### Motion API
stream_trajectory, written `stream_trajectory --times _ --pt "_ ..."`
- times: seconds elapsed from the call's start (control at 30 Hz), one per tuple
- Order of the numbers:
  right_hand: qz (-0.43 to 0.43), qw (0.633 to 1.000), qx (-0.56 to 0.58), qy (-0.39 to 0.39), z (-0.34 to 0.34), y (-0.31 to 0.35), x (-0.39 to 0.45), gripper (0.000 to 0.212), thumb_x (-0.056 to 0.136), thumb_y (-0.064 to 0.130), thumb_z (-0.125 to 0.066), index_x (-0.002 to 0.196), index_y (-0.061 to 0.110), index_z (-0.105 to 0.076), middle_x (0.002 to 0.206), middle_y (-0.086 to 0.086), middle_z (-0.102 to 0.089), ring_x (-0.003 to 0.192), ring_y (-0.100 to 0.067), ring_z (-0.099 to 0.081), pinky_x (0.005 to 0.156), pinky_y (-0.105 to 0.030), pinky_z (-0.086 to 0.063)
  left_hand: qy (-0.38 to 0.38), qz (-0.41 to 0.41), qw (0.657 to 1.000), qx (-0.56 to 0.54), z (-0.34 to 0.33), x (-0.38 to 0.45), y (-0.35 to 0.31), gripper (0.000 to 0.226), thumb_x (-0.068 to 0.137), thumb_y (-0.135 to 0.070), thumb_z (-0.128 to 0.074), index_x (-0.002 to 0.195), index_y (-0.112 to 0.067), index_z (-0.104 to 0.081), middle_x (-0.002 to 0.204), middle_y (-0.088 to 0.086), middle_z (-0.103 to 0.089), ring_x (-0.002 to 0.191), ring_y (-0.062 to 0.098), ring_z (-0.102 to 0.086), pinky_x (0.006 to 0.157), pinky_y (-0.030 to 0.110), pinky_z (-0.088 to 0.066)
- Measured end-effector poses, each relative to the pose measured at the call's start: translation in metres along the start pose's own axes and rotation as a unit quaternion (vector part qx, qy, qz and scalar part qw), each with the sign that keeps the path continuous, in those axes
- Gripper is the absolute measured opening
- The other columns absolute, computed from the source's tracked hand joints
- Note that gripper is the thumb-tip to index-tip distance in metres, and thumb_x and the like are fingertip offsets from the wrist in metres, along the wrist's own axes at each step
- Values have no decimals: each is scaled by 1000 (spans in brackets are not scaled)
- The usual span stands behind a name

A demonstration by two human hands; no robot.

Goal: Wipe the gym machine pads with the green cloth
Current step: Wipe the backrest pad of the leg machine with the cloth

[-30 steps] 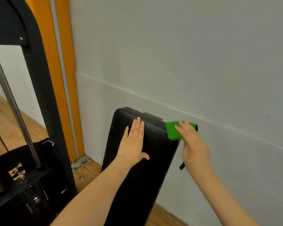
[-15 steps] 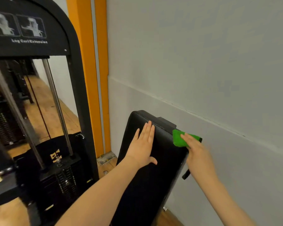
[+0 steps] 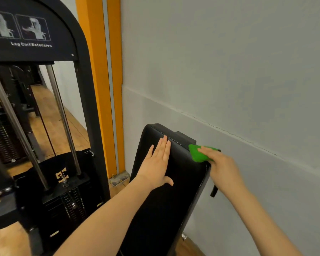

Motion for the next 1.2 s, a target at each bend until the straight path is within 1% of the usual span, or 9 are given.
stream_trajectory --times 0.17,0.27,0.43,0.67,0.77,0.83,0.93,1.1,1.2 --pt "12 1000 1 10 4 16 14 52 83 -15 -43 120 15 -64 124 -8 -62 114 -26 -56 95 -24 -37 2 7 1000 -3 1 0 1 126 77 -63 -65 148 -6 22 157 13 27 136 24 30 113 39 11" --pt "83 996 -15 20 5 55 47 53 82 -15 -42 121 14 -63 122 -7 -63 113 -26 -56 94 -26 -38 5 6 1000 -2 1 -1 0 127 78 -62 -66 147 -5 23 156 13 28 137 24 29 114 40 10" --pt "100 985 -33 135 -43 51 75 51 86 -11 -43 126 16 -59 128 -6 -59 118 -23 -54 99 -26 -38 1 4 1000 -6 1 0 0 127 77 -62 -67 148 -5 22 156 13 27 139 25 28 115 39 9" --pt "123 979 -64 149 -13 23 20 52 89 -12 -43 129 18 -55 139 6 -47 129 -12 -43 96 0 -18 5 -4 1000 1 -5 3 2 123 79 -64 -63 148 -8 22 156 12 28 133 23 33 112 40 12" --pt "124 973 -77 180 -13 28 43 49 90 -9 -43 127 20 -59 133 4 -54 124 -14 -49 102 -11 -29 2 1 1000 1 -5 4 4 124 80 -64 -62 147 -7 24 155 12 29 133 24 34 113 41 11" --pt "135 977 -63 154 -11 45 74 48 89 -9 -44 124 19 -61 127 0 -60 120 -17 -53 103 -20 -34 1 2 1000 -2 -6 3 4 125 80 -62 -63 145 -6 27 153 12 32 133 24 34 115 43 10" --pt "135 983 -49 112 -20 66 118 50 89 -14 -41 126 14 -58 131 -4 -56 124 -18 -49 97 -8 -24 0 2 1000 -5 -6 2 4 125 80 -61 -64 139 -6 31 147 10 37 134 24 33 115 43 9" --pt "127 967 -47 218 -74 59 121 55 88 -17 -38 133 12 -51 141 -5 -46 133 -18 -39 100 -7 -18 0 8 1000 -10 -6 2 4 125 80 -60 -65 138 -7 32 146 9 39 134 23 34 114 42 11" --pt "142 968 -38 203 -60 36 96 52 90 -12 -39 134 13 -51 140 0 -46 132 -11 -38 94 6 -11 3 9 1000 -11 -8 3 6 125 80 -61 -65 138 -8 32 145 8 39 133 23 35 112 41 13"
Point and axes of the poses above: each hand's wrist, its own x-axis towards the middle knuckle, its own z-axis out of the back of the hand, y = z × x, the point moved 10 cm from there along x, towards the middle knuckle
